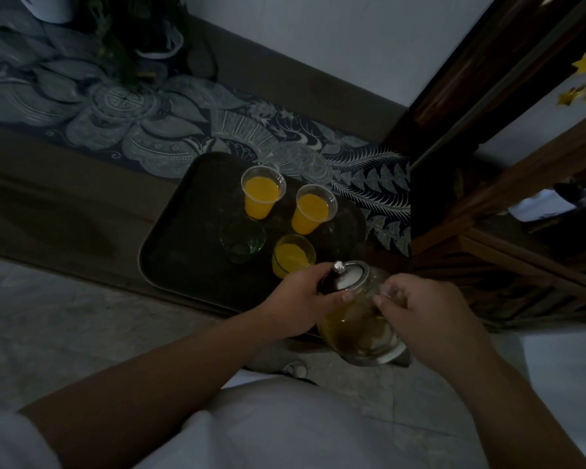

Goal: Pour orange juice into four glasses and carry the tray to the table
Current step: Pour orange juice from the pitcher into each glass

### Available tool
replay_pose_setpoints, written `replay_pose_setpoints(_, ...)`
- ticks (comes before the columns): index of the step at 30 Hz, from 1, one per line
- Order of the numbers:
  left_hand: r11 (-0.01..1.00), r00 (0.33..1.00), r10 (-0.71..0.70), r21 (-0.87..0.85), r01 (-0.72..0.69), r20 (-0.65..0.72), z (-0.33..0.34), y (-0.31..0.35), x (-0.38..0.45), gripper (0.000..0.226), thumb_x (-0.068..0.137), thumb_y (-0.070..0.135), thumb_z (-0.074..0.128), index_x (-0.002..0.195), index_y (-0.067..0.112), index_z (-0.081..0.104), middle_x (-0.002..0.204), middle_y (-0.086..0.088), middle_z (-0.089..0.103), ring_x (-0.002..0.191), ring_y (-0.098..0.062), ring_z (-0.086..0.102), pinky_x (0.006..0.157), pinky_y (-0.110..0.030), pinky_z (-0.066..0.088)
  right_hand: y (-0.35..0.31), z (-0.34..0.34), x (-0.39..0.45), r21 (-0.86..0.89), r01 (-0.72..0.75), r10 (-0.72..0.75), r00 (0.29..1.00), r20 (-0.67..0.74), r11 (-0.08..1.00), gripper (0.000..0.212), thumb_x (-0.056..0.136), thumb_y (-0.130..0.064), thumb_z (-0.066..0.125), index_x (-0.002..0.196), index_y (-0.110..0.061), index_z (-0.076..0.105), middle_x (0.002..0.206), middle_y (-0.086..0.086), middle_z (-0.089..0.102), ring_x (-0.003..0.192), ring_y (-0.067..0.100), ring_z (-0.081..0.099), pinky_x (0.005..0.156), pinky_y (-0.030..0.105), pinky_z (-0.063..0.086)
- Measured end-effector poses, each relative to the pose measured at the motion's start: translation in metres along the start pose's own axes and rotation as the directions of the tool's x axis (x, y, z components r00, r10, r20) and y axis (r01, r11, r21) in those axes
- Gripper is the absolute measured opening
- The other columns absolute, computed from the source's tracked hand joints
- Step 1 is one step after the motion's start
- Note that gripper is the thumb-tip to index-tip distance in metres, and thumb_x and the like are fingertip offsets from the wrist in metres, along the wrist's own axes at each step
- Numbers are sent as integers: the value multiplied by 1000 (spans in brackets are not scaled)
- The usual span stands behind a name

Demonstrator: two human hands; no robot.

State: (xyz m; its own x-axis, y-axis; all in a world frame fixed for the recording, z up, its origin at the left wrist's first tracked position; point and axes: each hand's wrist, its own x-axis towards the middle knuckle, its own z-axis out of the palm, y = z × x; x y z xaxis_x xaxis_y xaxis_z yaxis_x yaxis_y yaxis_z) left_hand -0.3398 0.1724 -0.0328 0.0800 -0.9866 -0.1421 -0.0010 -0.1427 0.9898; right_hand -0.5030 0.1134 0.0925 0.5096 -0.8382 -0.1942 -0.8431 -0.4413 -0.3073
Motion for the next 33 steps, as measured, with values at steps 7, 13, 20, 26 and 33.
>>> replay_pose_setpoints(7, 994, 999, 37, 98, -39, 19, -4, 1, -2, 37, 88, 31, 71, 123, 30, 61, 109, 16, 69, 102, 4, 62, 86, -22, 53, 12, 21, -14, 125, -53, 56, 998, -23, 991, 13, 84, -32, 64, 72, -32, 58, 60, -13, 60, 63, -6, 58, 49, 25, 38)
replay_pose_setpoints(13, 953, 995, 104, 288, -100, 0, -5, -1, -2, 34, 82, 35, 75, 113, 34, 62, 103, 18, 67, 96, 4, 60, 82, -28, 55, 20, 38, -28, 219, -55, 55, 998, 8, 974, 14, 88, -28, 61, 76, -28, 55, 62, -8, 59, 62, -2, 57, 47, 19, 35)
replay_pose_setpoints(20, 842, 985, 173, 520, -145, -5, -1, 4, -10, 51, 79, 44, 75, 124, 25, 60, 112, 10, 63, 102, -5, 54, 87, -35, 51, 30, 47, -37, 264, -24, 16, 999, 32, 964, 23, 91, -25, 57, 69, -26, 48, 56, 2, 55, 47, 6, 47, 47, 30, 37)
replay_pose_setpoints(26, 794, 987, 153, 601, -94, -48, 0, 20, -25, 56, 80, 44, 75, 128, 23, 57, 119, 9, 61, 109, -12, 52, 92, -36, 48, 31, 44, -43, 310, 26, -43, 998, 49, 950, 26, 90, -26, 56, 68, -27, 44, 54, 2, 53, 48, 14, 51, 46, 37, 40)
replay_pose_setpoints(33, 758, 988, 149, 645, -92, -34, -18, 33, -40, 62, 81, 43, 75, 134, 18, 54, 123, 6, 60, 112, -14, 51, 93, -31, 45, 13, 45, -46, 375, 78, -104, 993, 50, 924, 23, 90, -27, 56, 69, -28, 46, 57, 6, 59, 52, 18, 56, 46, 32, 42)
